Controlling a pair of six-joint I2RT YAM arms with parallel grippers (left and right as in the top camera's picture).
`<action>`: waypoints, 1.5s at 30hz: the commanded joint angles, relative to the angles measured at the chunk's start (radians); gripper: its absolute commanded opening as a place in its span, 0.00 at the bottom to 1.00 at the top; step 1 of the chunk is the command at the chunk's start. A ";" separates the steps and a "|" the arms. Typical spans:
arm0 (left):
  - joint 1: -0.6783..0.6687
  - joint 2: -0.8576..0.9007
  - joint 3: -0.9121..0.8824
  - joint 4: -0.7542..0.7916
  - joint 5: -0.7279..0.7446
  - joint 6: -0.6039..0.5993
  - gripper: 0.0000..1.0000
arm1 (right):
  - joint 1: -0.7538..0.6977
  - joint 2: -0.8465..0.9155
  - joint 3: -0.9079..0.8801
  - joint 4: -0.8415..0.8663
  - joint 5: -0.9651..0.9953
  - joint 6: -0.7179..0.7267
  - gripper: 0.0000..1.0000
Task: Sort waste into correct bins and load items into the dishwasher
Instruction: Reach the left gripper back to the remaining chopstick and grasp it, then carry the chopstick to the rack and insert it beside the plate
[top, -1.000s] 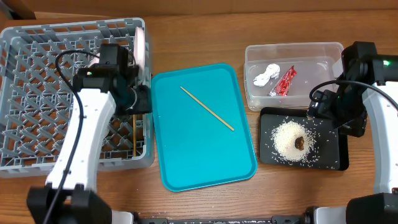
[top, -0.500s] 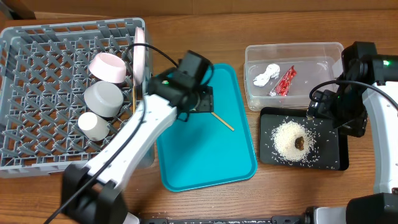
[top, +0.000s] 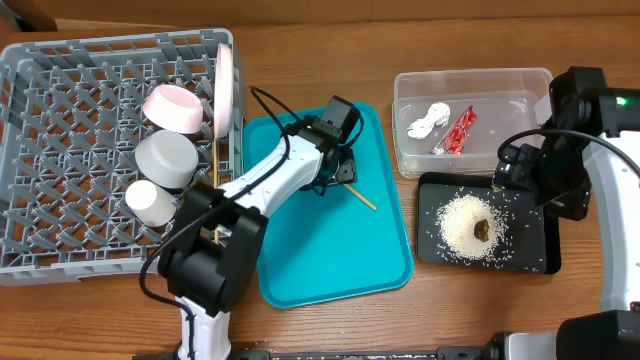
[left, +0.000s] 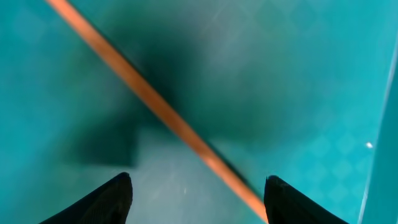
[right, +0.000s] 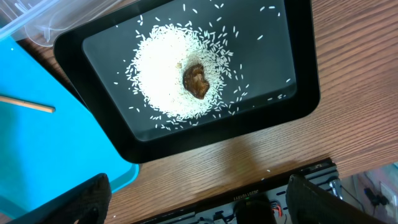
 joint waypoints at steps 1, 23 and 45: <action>-0.001 0.046 0.000 0.010 0.013 -0.034 0.70 | -0.003 -0.019 0.022 0.002 -0.005 0.004 0.92; 0.017 -0.037 0.014 -0.119 0.027 0.004 0.04 | -0.003 -0.019 0.022 -0.002 -0.005 0.003 0.92; 0.326 -0.548 0.013 -0.512 -0.112 0.305 0.04 | -0.003 -0.019 0.022 -0.004 -0.005 0.001 0.92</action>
